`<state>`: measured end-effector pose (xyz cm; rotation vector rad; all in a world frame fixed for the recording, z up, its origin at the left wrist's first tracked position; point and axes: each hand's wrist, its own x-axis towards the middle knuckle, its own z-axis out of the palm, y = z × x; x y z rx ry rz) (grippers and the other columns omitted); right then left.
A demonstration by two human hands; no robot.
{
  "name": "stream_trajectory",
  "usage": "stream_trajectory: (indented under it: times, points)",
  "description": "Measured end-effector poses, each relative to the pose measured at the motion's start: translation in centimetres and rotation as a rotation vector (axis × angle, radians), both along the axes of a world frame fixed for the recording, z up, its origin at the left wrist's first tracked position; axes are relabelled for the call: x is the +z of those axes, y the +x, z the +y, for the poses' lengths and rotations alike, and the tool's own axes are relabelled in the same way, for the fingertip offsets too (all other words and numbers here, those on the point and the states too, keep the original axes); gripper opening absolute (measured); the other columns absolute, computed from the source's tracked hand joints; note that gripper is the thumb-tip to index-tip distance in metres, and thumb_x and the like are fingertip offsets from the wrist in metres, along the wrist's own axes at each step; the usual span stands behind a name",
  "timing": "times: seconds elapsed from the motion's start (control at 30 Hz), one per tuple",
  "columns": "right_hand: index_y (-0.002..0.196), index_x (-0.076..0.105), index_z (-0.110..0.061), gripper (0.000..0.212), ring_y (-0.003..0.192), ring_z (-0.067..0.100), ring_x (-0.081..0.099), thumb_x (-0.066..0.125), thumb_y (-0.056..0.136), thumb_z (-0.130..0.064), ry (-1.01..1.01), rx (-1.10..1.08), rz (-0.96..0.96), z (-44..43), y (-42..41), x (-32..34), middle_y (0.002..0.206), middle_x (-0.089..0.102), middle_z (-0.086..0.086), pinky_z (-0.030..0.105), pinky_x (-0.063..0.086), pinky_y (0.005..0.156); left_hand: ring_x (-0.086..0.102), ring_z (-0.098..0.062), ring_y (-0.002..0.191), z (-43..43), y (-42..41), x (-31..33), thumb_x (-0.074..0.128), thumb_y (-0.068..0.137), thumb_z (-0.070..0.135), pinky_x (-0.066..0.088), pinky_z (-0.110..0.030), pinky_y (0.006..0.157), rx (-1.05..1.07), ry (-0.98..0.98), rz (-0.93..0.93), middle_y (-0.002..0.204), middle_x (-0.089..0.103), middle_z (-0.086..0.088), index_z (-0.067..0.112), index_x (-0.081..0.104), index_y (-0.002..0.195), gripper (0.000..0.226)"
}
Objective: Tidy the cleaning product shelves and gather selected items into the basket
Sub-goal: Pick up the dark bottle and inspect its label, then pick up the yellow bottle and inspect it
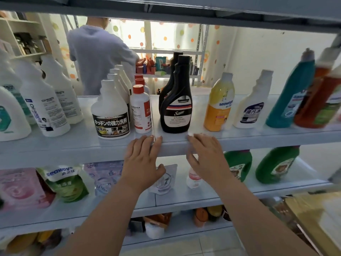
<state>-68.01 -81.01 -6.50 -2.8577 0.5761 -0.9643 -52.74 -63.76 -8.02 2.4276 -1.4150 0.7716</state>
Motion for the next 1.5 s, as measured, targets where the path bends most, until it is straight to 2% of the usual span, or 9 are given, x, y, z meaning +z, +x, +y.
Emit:
stream_trajectory:
  times: [0.23,0.43,0.63,0.77,0.9,1.13,1.3,1.4,1.5]
  points:
    - [0.138,0.062,-0.021,0.046,0.132,0.025,0.055,0.062,0.097,-0.040,-0.009,-0.083,0.057,-5.3,-6.5,0.7,0.140,0.061,0.003,0.049,0.036,0.118,0.052,-0.049,0.126,-1.8,-2.9,0.2,0.074,0.073,0.043,0.031,-0.064,0.114,0.021,-0.025,-0.006,0.135,0.056,-0.027,-0.004,0.053,0.141,0.085]
    - [0.127,0.066,-0.020,0.040,0.121,0.025,0.058,0.068,0.091,-0.039,-0.008,-0.115,0.033,-11.7,-9.7,0.9,0.126,0.065,0.001,0.049,0.036,0.114,0.059,-0.041,0.114,-7.9,-8.6,1.7,0.072,0.079,0.033,0.048,-0.053,0.103,-0.211,-0.036,0.045,0.125,0.061,-0.019,0.002,0.055,0.138,0.069]
    - [0.119,0.066,-0.014,0.042,0.114,0.028,0.058,0.071,0.083,-0.037,-0.095,-0.011,-0.054,-14.4,-10.1,-0.7,0.120,0.065,0.006,0.049,0.041,0.109,0.043,-0.020,0.136,-17.0,-10.3,6.7,0.079,0.083,0.046,0.044,-0.046,0.110,-0.111,-0.437,0.758,0.154,0.031,-0.003,0.029,0.016,0.156,0.097]
    - [0.128,0.060,-0.018,0.049,0.123,0.026,0.052,0.066,0.085,-0.042,-0.114,0.010,-0.036,-14.8,-10.1,-1.5,0.128,0.060,0.004,0.049,0.037,0.113,0.052,-0.023,0.131,-21.6,-8.5,8.4,0.087,0.079,0.037,0.043,-0.049,0.112,-0.034,-0.503,1.026,0.147,0.050,-0.001,0.027,0.021,0.155,0.101]
    - [0.131,0.056,-0.019,0.056,0.126,0.027,0.052,0.071,0.083,-0.043,-0.128,0.048,-0.056,-15.5,-10.2,-1.8,0.131,0.059,0.004,0.049,0.036,0.115,0.058,0.001,0.096,-22.6,-7.5,7.5,0.085,0.080,0.036,0.045,-0.024,0.085,0.014,-0.514,1.017,0.104,0.057,0.027,0.038,0.039,0.126,0.065]
    - [0.132,0.059,-0.015,0.057,0.127,0.031,0.054,0.074,0.082,-0.038,-0.059,0.087,-0.051,-15.6,-10.7,-1.6,0.132,0.060,0.008,0.050,0.034,0.117,0.050,0.010,0.088,-21.5,-9.8,7.6,0.087,0.078,0.032,0.038,-0.013,0.070,0.025,-0.563,0.955,0.102,0.052,0.030,0.038,0.038,0.125,0.068]
    - [0.146,0.051,-0.030,0.051,0.138,0.011,0.040,0.053,0.099,-0.050,0.336,0.237,-0.038,-15.8,-12.0,1.0,0.146,0.053,-0.009,0.031,0.017,0.122,0.067,0.005,0.091,-18.4,-14.6,7.6,0.085,0.081,0.027,0.050,-0.018,0.075,-0.098,-0.717,1.099,0.103,0.070,0.025,0.039,0.049,0.130,0.062]
    - [0.137,0.050,-0.057,0.052,0.122,-0.020,0.045,0.039,0.090,-0.076,0.786,0.379,-0.145,-14.4,-13.4,2.7,0.130,0.053,-0.044,0.008,0.032,0.105,0.068,0.006,0.095,-16.1,-18.6,6.8,0.089,0.072,0.041,0.056,-0.026,0.079,-0.183,-0.781,1.159,0.108,0.069,0.030,0.055,0.049,0.122,0.066]
    - [0.125,0.061,-0.063,0.047,0.124,-0.002,0.059,0.045,0.084,-0.079,1.177,0.500,-0.169,-12.0,-13.9,2.3,0.131,0.065,-0.025,0.030,0.048,0.108,0.067,0.007,0.095,-14.0,-21.7,5.3,0.083,0.053,0.065,0.056,-0.021,0.073,-0.152,-0.745,1.188,0.110,0.067,0.033,0.066,0.048,0.108,0.065]
